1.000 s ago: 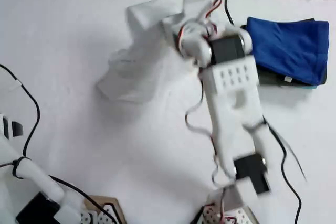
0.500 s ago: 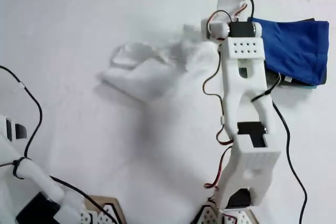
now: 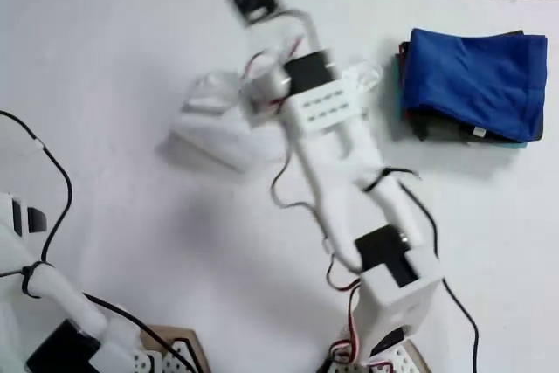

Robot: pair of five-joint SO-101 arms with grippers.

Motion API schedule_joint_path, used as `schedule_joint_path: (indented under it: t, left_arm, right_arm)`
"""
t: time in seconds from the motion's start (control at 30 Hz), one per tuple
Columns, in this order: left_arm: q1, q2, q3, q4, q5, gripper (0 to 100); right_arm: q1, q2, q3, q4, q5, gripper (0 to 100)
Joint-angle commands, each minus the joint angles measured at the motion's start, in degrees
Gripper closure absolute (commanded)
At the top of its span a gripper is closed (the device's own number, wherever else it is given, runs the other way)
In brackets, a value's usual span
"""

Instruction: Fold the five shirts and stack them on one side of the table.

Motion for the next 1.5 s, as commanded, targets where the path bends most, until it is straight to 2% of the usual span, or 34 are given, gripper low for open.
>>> schedule_joint_path:
  t: [0.0, 0.13, 0.23, 0.53, 0.6, 0.63, 0.73, 0.77, 0.8, 0.9, 1.23, 1.47]
  left_arm:
    - [0.4, -1.2, -0.2, -0.4, -0.1, 76]
    - [0.3, -1.2, -0.2, -0.4, -0.1, 76]
    - [0.3, -1.2, -0.2, -0.4, -0.1, 76]
    - [0.3, -1.2, -0.2, -0.2, -0.1, 76]
    - [0.3, -1.2, -0.2, -0.2, -0.1, 76]
    - [0.3, -1.2, -0.2, -0.2, -0.1, 76]
    - [0.3, -1.2, -0.1, -0.2, -0.1, 76]
    - [0.3, -1.2, -0.1, -0.2, -0.1, 76]
    - [0.3, -1.2, -0.1, -0.2, -0.1, 76]
    - [0.3, -1.2, -0.1, -0.1, -0.1, 76]
    - [0.5, -1.2, -0.1, -0.2, -0.3, 76]
    - [1.1, -1.2, -0.1, -0.3, -0.1, 76]
  right_arm:
    - [-4.4, -3.8, 7.5, -6.5, 0.6, 73.5]
    - [-7.6, -3.8, 15.3, -13.6, 0.7, 65.9]
    - [-8.0, -2.7, 18.2, -17.8, 3.1, 65.8]
    - [-3.7, 13.9, 10.5, -20.4, 3.9, 65.8]
    - [-2.9, 17.5, 6.6, -18.9, 3.8, 67.2]
    - [-2.5, 19.1, 4.4, -18.2, 3.8, 71.1]
    - [-1.2, 22.6, -2.2, -15.5, 3.8, 98.1]
    - [-0.7, 23.3, -4.4, -14.3, 3.7, 98.5]
    - [-0.4, 23.3, -6.7, -12.4, 3.7, 93.7]
    - [-0.2, 22.2, -14.2, -6.3, 3.8, 98.8]
    - [-0.7, 10.3, -38.9, 12.0, 3.8, 97.9]
    - [-0.7, 1.8, -49.7, 17.2, 3.3, 97.9]
